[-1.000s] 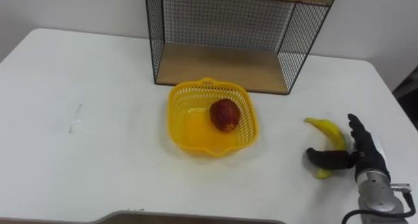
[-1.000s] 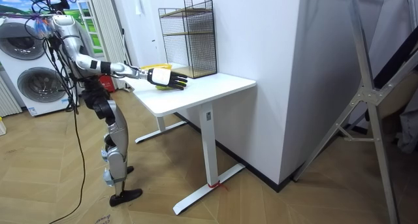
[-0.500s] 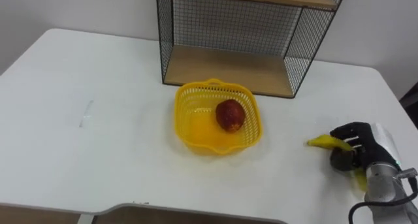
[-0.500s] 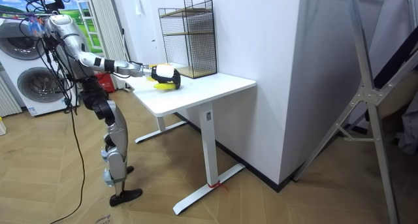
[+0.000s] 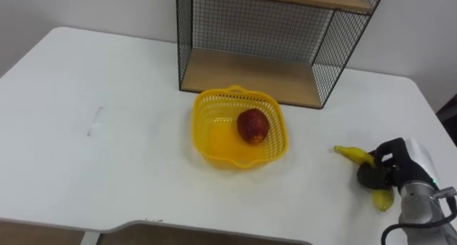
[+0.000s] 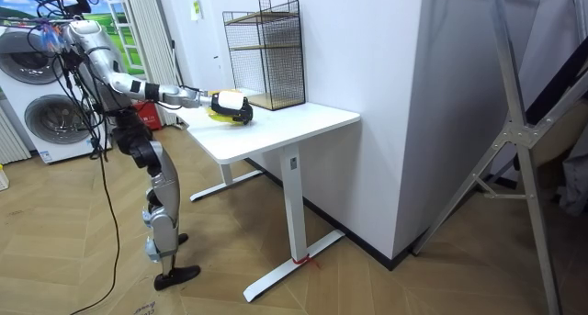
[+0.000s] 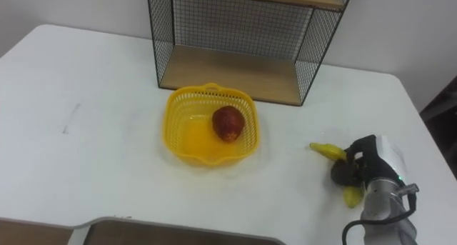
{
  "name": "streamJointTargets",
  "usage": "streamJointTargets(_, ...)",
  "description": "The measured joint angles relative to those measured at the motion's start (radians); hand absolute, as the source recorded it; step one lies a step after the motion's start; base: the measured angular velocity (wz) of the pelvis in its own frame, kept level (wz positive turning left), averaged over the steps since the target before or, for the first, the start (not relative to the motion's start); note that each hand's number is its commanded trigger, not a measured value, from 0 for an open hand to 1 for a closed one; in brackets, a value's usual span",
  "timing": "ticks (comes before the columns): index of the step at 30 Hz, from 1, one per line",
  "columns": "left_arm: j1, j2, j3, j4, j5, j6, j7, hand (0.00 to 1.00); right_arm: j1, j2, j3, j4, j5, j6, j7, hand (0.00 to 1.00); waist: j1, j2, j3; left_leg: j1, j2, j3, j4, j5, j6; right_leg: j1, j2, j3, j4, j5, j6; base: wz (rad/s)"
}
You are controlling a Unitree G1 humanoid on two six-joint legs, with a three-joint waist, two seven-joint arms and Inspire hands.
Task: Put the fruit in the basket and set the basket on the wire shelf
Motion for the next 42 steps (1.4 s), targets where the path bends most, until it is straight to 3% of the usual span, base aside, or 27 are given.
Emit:
streamJointTargets(4, -0.003, -0.003, -0.001, 0.001, -0.001, -0.013, 0.0, 0.0, 0.002, 0.037, 0.001, -0.088, -0.001, 0.015, 0.009, 1.0, 0.001, 0.017, 0.0007, 0.01, 0.001, 0.025, -0.009, 0.001, 0.001, -0.01, -0.001, 0.023, 0.007, 0.0, 0.0, -0.17)
streamJointTargets(5, 0.001, -0.004, -0.001, 0.001, -0.001, -0.014, 0.0, 0.0, 0.004, 0.045, 0.001, -0.135, -0.002, 0.016, 0.005, 1.0, -0.004, 0.028, 0.0084, 0.014, 0.0, 0.027, -0.012, 0.001, 0.001, -0.01, -0.002, 0.025, 0.014, 0.0, 0.0, -0.14)
streamJointTargets(6, 0.001, -0.004, -0.001, 0.001, -0.001, -0.016, 0.0, 0.0, 0.005, 0.049, 0.001, -0.179, -0.001, 0.016, -0.007, 1.0, -0.006, 0.035, 0.0099, 0.016, -0.001, 0.03, -0.016, 0.001, 0.002, -0.012, -0.003, 0.027, 0.014, 0.0, 0.0, -0.05)
streamJointTargets(10, -0.002, -0.013, -0.002, 0.001, -0.002, -0.017, 0.006, 0.0, 0.016, 0.05, 0.003, -0.337, 0.003, 0.016, -0.043, 1.0, -0.003, 0.045, 0.0066, 0.017, 0.0, 0.029, -0.019, 0.002, 0.002, -0.014, -0.002, 0.027, 0.014, -0.001, 0.001, 0.0)
streamJointTargets(14, 0.001, -0.02, -0.016, 0.021, -0.003, -0.027, 0.006, 0.0, 0.015, 0.05, 0.003, -0.514, 0.031, 0.009, -0.082, 1.0, -0.001, 0.038, 0.0064, 0.016, 0.001, 0.03, -0.018, 0.002, 0.001, -0.015, 0.0, 0.029, 0.014, -0.001, 0.001, 0.0)
streamJointTargets(20, 0.002, -0.02, -0.022, 0.045, -0.004, -0.043, 0.006, 0.0, 0.015, 0.051, 0.006, -0.603, 0.046, -0.004, -0.108, 1.0, 0.003, 0.025, 0.0051, 0.014, 0.001, 0.029, -0.026, 0.002, 0.001, -0.018, -0.001, 0.026, 0.014, -0.001, 0.001, 0.0)
streamJointTargets(28, -0.022, -0.022, -0.041, 0.062, -0.005, -0.056, 0.005, 0.0, 0.014, 0.052, 0.069, -0.697, 0.049, -0.01, -0.119, 1.0, 0.026, 0.034, 0.0043, 0.009, 0.001, 0.033, -0.026, 0.002, 0.001, -0.026, -0.001, 0.025, 0.015, -0.001, 0.001, -0.01)
streamJointTargets(35, -0.058, -0.023, -0.045, 0.083, -0.002, -0.056, 0.003, 0.0, 0.013, 0.054, 0.205, -0.728, 0.038, -0.01, -0.038, 1.0, 0.061, 0.031, 0.0038, 0.01, 0.001, 0.031, -0.033, 0.003, 0.001, -0.027, 0.0, 0.024, 0.014, -0.001, 0.001, 0.0)
streamJointTargets(42, -0.073, -0.007, -0.096, 0.081, -0.002, -0.058, 0.005, 0.0, 0.013, 0.053, 0.291, -0.717, 0.044, -0.01, 0.057, 1.0, 0.08, 0.027, 0.0088, 0.009, 0.0, 0.025, -0.032, 0.003, 0.001, -0.026, -0.001, 0.023, 0.014, -0.001, 0.001, 0.02)
